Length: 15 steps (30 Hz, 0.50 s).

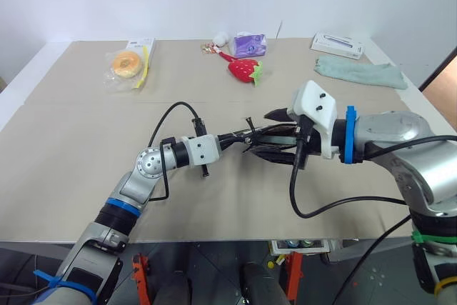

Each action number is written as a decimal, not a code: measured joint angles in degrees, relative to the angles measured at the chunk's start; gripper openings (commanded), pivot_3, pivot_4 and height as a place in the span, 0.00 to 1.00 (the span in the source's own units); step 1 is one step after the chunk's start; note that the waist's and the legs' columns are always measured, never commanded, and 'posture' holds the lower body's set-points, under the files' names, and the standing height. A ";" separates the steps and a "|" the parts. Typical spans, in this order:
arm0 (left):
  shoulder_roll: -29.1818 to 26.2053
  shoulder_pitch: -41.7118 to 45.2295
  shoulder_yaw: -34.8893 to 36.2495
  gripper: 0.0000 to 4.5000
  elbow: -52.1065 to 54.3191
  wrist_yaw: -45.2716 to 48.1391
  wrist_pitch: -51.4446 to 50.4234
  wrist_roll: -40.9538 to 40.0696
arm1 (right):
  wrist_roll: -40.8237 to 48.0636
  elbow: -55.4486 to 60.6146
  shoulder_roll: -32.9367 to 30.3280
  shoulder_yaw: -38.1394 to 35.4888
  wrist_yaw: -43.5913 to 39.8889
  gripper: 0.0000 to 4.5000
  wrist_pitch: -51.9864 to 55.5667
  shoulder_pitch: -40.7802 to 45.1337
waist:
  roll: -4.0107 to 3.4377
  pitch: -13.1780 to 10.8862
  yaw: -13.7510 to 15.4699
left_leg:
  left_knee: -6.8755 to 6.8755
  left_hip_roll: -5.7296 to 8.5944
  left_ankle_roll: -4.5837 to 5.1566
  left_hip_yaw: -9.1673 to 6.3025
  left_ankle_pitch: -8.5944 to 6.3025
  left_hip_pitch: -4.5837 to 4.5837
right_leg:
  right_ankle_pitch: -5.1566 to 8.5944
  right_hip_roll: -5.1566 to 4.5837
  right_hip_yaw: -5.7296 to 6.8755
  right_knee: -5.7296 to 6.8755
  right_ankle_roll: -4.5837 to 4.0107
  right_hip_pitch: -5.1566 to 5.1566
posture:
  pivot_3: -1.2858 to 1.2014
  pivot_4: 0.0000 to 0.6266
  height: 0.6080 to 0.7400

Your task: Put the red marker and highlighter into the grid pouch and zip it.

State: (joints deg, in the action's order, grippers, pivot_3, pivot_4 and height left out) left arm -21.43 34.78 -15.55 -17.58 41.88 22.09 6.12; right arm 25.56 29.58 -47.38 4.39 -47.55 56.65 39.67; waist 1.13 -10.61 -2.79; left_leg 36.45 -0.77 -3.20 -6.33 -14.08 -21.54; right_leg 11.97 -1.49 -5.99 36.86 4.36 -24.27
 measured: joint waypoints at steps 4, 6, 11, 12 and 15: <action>-0.32 0.00 0.27 0.00 0.00 0.04 0.00 -0.15 | -0.08 -0.54 0.68 0.32 1.47 0.98 0.06 1.35 | 0.00 0.00 -0.02 | -0.03 -0.06 0.02 -0.02 -0.01 0.02 | 0.02 0.06 0.04 0.01 -0.04 -0.01 | 0.52 0.24 1.00; -0.32 0.00 0.27 0.00 -0.01 0.04 0.00 -0.18 | -0.12 -0.65 1.71 1.70 2.00 0.98 0.43 1.57 | 0.00 0.00 -0.03 | -0.02 -0.05 0.02 -0.01 -0.01 0.02 | 0.01 0.05 0.03 0.00 -0.04 0.00 | 0.52 0.24 1.00; -0.28 0.01 0.27 0.00 -0.01 -0.01 -0.01 -0.19 | 0.01 -2.22 4.85 4.47 2.95 0.98 1.26 1.57 | 0.00 0.00 0.00 | -0.01 -0.04 0.02 -0.01 -0.01 0.02 | 0.01 0.05 0.02 0.00 -0.05 0.00 | 0.52 0.24 1.00; -0.25 0.01 0.26 0.00 0.00 -0.04 -0.01 -0.18 | -0.02 -2.67 5.33 4.83 3.09 0.98 1.28 1.57 | 0.00 0.00 0.00 | -0.01 -0.04 0.02 -0.01 -0.01 0.02 | 0.01 0.05 0.03 0.00 -0.05 0.00 | 0.52 0.24 1.00; -0.23 0.01 0.26 0.00 0.00 -0.07 -0.03 -0.17 | -0.16 -3.71 6.08 5.50 3.86 0.80 1.27 1.58 | 0.00 0.00 0.00 | -0.01 -0.04 0.02 -0.01 -0.01 0.01 | 0.02 0.05 0.03 0.00 -0.05 0.00 | 0.52 0.24 1.00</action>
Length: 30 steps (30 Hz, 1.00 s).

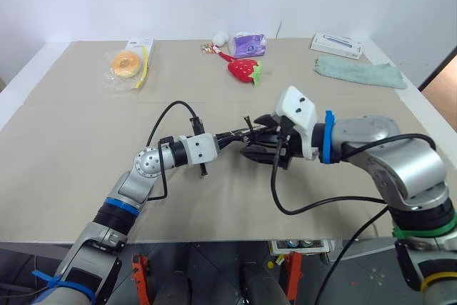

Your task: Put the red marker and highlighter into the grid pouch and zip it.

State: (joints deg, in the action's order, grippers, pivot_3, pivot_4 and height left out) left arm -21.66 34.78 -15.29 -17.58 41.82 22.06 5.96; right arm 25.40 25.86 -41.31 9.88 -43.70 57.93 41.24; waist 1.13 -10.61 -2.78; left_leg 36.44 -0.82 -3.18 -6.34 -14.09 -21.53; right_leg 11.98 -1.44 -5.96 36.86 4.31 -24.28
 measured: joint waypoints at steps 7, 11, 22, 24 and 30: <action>0.04 -0.01 0.00 0.00 0.00 -0.04 -0.02 0.05 | -0.10 -0.80 0.58 0.47 0.43 0.02 -0.13 0.14 | 0.00 0.00 -0.01 | 0.00 0.00 0.00 0.00 0.00 0.00 | 0.00 0.00 0.00 0.00 0.00 0.00 | 0.52 0.24 1.00; 0.07 0.00 0.00 0.00 0.01 -0.04 0.01 0.04 | 0.19 -0.79 0.54 0.23 0.41 0.00 -0.14 0.12 | 0.00 0.00 -0.01 | 0.00 0.00 0.00 0.00 0.00 0.00 | 0.00 0.00 0.00 0.00 0.00 0.00 | 0.52 0.24 1.00; 0.94 0.62 -1.18 0.00 0.74 0.09 0.58 0.00 | 2.45 -0.23 -4.85 -2.60 -3.66 0.00 -4.27 -3.84 | 0.00 0.00 0.00 | 0.00 0.02 0.00 0.00 0.00 -0.02 | 0.03 -0.02 -0.01 -0.02 0.03 0.00 | 0.52 0.24 1.00; 1.06 0.82 -1.77 0.00 1.32 0.10 0.61 0.00 | 3.03 -0.34 -6.34 -3.66 -4.90 0.00 -5.40 -4.69 | 0.00 0.00 -0.01 | -0.01 0.02 0.00 0.00 0.00 -0.01 | 0.03 -0.01 -0.01 -0.01 0.03 0.00 | 0.52 0.24 1.00; 1.08 0.94 -2.53 0.00 2.82 0.08 0.55 -0.06 | 4.11 -0.73 -8.96 -5.35 -7.06 0.00 -9.27 -6.82 | 0.01 0.00 -0.01 | 0.00 0.01 0.00 0.01 0.00 0.00 | 0.03 0.00 -0.02 -0.01 0.03 0.02 | 0.52 0.24 1.00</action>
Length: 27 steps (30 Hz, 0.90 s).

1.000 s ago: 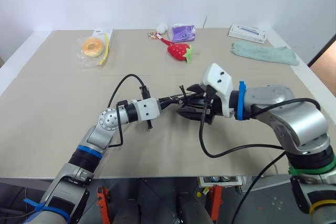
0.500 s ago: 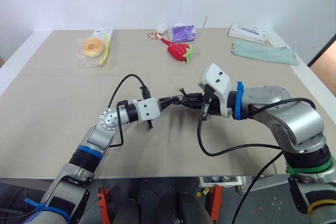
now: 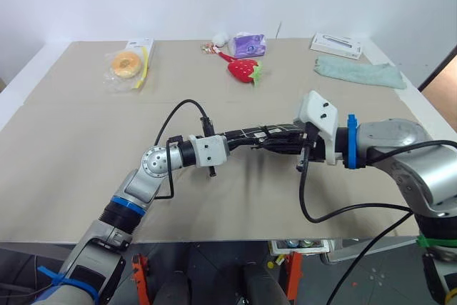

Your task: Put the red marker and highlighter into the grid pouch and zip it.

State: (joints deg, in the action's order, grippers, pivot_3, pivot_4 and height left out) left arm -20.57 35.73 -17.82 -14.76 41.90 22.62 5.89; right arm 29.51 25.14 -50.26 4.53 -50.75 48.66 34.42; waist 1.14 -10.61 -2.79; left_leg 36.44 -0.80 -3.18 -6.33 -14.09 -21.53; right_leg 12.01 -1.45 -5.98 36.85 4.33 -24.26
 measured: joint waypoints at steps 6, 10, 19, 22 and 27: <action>-1.45 -1.04 1.05 0.00 -0.61 -0.22 -0.69 -0.13 | -0.08 -2.00 -0.54 -2.87 1.32 0.49 -0.58 -0.19 | 0.00 0.00 -0.04 | 0.00 0.01 0.00 0.01 0.00 0.01 | 0.00 0.00 -0.02 0.00 -0.01 0.00 | 0.52 0.24 1.00; -2.16 -1.65 1.90 0.00 -1.54 -0.25 -1.24 -0.13 | 1.10 -2.08 0.95 -4.26 2.32 0.94 1.21 0.31 | 0.00 0.00 0.03 | 0.00 0.00 0.00 0.00 0.00 0.00 | 0.00 0.00 0.01 0.00 -0.01 0.00 | 0.52 0.24 1.00; -1.91 -1.66 1.90 0.00 -1.54 -0.24 -1.26 -0.13 | 4.09 -1.55 3.09 -3.81 3.21 0.99 5.09 0.69 | 0.00 0.00 -0.01 | 0.00 0.00 0.00 0.00 0.00 -0.01 | 0.00 0.00 0.00 -0.01 -0.01 0.00 | 0.52 0.24 1.00; -1.71 -1.66 1.90 0.00 -1.53 -0.23 -1.29 -0.14 | 5.12 -0.04 6.25 -2.79 4.95 0.99 6.87 2.54 | 0.00 0.00 -0.09 | -0.01 -0.03 0.00 -0.01 0.00 0.02 | -0.01 0.04 0.01 0.01 -0.02 -0.01 | 0.52 0.24 1.00; -1.08 -1.66 1.90 0.00 -1.53 -0.23 -1.32 -0.14 | 4.87 0.72 11.02 0.73 8.18 0.99 8.53 4.71 | 0.00 0.00 0.01 | 0.00 -0.01 0.00 -0.01 0.00 -0.01 | -0.01 0.02 0.01 0.00 -0.02 0.00 | 0.52 0.24 1.00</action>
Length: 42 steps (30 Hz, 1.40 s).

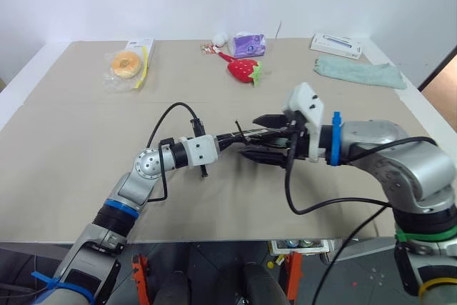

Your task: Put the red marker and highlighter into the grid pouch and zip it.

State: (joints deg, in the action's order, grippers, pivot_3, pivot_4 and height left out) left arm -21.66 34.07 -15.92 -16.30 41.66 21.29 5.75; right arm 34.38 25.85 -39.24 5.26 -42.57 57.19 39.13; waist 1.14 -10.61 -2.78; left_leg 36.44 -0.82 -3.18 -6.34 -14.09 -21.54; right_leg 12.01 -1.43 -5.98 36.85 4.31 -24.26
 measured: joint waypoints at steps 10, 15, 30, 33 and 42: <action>0.05 0.00 0.00 0.00 0.01 0.00 -0.35 0.00 | -2.62 -2.63 1.29 1.98 1.70 0.47 -0.04 1.74 | 0.00 0.00 -0.03 | -0.01 -0.02 0.00 0.00 0.00 0.01 | 0.01 0.02 0.01 0.00 0.00 -0.01 | 0.52 0.24 1.00; 0.00 -0.01 0.00 0.00 0.01 0.00 -0.41 0.00 | -2.56 -2.57 1.43 1.98 1.48 0.01 -0.05 1.81 | 0.00 0.00 -0.01 | -0.01 -0.01 0.01 0.00 0.00 0.00 | 0.01 0.00 0.01 0.00 0.00 -0.01 | 0.52 0.24 1.00; -0.03 0.08 0.06 0.00 -0.01 -0.08 -0.33 0.02 | -2.39 -2.60 -7.41 -3.59 -1.48 0.01 -1.49 -2.40 | 0.00 0.00 0.04 | -0.02 0.00 0.02 0.00 -0.01 -0.02 | 0.04 -0.01 0.01 -0.02 0.00 -0.01 | 0.52 0.24 1.00; 0.04 0.15 0.06 0.00 -0.01 -0.07 -0.31 0.03 | -2.72 -3.49 -10.19 -5.29 -2.38 0.01 -2.58 -4.60 | 0.00 0.00 -0.01 | -0.01 0.01 0.02 0.01 -0.01 -0.01 | 0.04 -0.01 -0.01 -0.02 0.00 -0.01 | 0.52 0.24 1.00; 0.00 0.23 0.06 0.00 -0.08 0.10 -0.14 0.03 | -4.99 -7.77 -15.18 -10.45 -2.60 0.01 -6.34 -9.21 | 0.00 0.00 0.04 | -0.01 0.01 0.02 0.03 -0.01 0.00 | 0.05 0.00 -0.04 -0.02 0.00 0.00 | 0.52 0.24 1.00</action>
State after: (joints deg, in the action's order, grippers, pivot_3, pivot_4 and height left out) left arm -21.66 34.30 -15.86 -16.38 41.76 21.15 5.78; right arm 29.38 18.09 -54.42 -5.19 -45.17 50.85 29.93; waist 1.14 -10.61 -2.75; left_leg 36.43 -0.81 -3.17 -6.32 -14.10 -21.54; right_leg 12.05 -1.43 -6.01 36.83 4.31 -24.27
